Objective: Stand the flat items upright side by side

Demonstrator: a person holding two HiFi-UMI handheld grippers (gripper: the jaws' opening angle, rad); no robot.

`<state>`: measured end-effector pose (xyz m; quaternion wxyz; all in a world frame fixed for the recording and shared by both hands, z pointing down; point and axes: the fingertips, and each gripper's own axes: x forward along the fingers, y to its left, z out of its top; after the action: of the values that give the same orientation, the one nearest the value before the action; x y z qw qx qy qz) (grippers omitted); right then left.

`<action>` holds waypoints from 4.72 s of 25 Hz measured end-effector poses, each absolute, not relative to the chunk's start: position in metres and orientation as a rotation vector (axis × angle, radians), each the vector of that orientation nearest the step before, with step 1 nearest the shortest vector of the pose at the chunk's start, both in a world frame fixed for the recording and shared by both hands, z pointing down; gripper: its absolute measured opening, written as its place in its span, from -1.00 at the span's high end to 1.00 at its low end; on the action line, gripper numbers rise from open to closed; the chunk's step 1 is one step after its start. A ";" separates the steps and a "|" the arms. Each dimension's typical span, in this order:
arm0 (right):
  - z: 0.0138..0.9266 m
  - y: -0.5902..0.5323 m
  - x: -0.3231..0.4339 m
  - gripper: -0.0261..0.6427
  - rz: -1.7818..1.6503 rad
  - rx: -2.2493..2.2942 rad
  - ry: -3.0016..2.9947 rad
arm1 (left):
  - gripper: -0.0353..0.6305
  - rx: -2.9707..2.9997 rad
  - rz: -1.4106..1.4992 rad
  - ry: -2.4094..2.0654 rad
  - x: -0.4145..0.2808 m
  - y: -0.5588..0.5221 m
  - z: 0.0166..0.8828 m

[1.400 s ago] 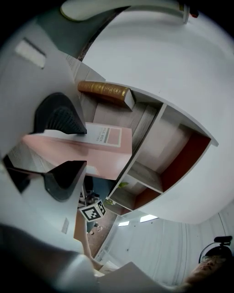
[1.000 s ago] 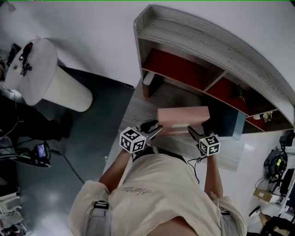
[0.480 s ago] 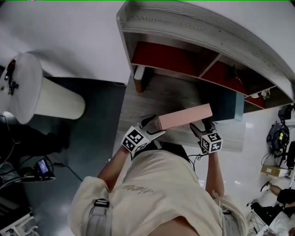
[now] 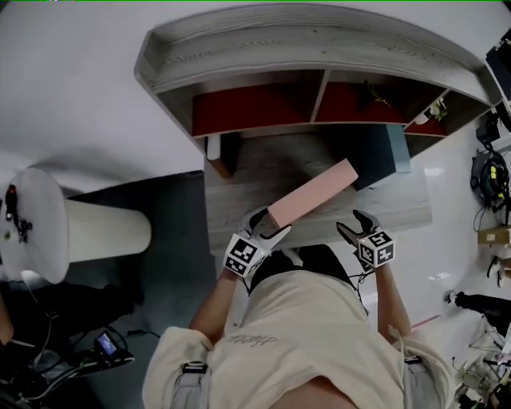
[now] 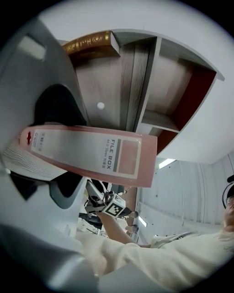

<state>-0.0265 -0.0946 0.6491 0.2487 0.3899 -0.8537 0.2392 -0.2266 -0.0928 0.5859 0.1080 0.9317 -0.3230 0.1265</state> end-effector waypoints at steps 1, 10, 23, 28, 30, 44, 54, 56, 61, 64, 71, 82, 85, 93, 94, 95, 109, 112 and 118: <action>0.649 -0.093 -0.023 0.02 0.652 1.079 -2.321 | -0.08 2.745 0.363 -0.974 -0.224 -0.093 0.585; 0.655 -0.088 0.025 0.11 0.679 1.225 -2.321 | -0.05 2.658 0.368 -1.153 -0.182 -0.107 0.586; 0.662 -0.093 0.133 0.14 0.749 1.219 -2.351 | -0.04 2.390 0.447 -1.452 -0.084 -0.144 0.579; 0.669 -0.103 0.158 0.14 0.756 1.191 -2.386 | -0.04 2.318 0.454 -1.552 -0.061 -0.157 0.576; 0.670 -0.109 0.168 0.14 0.760 1.187 -2.403 | -0.05 2.285 0.453 -1.582 -0.053 -0.161 0.578; 0.693 -0.134 0.202 0.14 0.799 1.071 -2.476 | -0.07 2.305 0.511 -1.502 0.006 -0.183 0.586; 0.698 -0.151 0.205 0.14 0.819 0.997 -2.508 | 0.09 2.411 0.605 -1.314 0.028 -0.194 0.586; 0.699 -0.157 0.205 0.14 0.820 1.004 -2.507 | 0.13 2.432 0.619 -1.296 0.028 -0.200 0.586; 0.699 -0.168 0.208 0.14 0.832 1.021 -2.505 | 0.15 2.428 0.608 -1.285 0.029 -0.215 0.588; 0.700 -0.171 0.212 0.14 0.829 1.004 -2.496 | 0.14 2.418 0.590 -1.280 0.030 -0.222 0.589; 0.701 -0.176 0.213 0.14 0.855 0.972 -2.492 | 0.12 2.401 0.563 -1.251 0.032 -0.225 0.589; 0.674 -0.197 0.165 0.14 0.688 0.965 -2.530 | 0.22 2.303 0.597 -1.296 0.022 -0.188 0.606; 0.669 -0.206 0.147 0.13 0.700 0.942 -2.551 | 0.23 2.269 0.604 -1.318 0.014 -0.176 0.608; 0.669 -0.221 0.134 0.08 0.760 0.981 -2.525 | 0.24 2.170 0.597 -1.409 -0.023 -0.146 0.611; 0.668 -0.222 0.134 0.07 0.746 0.977 -2.522 | 0.24 2.159 0.590 -1.414 -0.026 -0.144 0.612; 0.669 -0.223 0.134 0.05 0.743 0.974 -2.517 | 0.24 2.152 0.584 -1.417 -0.028 -0.142 0.612; 0.661 -0.215 0.142 0.01 0.887 1.112 -2.441 | 0.27 2.272 0.494 -1.298 -0.032 -0.155 0.595; 0.647 -0.206 0.146 0.01 0.859 1.147 -2.433 | 0.28 2.308 0.460 -1.284 -0.033 -0.161 0.586; 0.606 -0.189 0.158 0.01 0.765 1.243 -2.463 | 0.33 2.389 0.390 -1.278 -0.035 -0.166 0.557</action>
<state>0.1582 -0.1890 0.6061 0.1387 0.4298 -0.8520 0.2647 -0.0350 -0.1659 0.5570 0.2007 0.8551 -0.4573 0.1396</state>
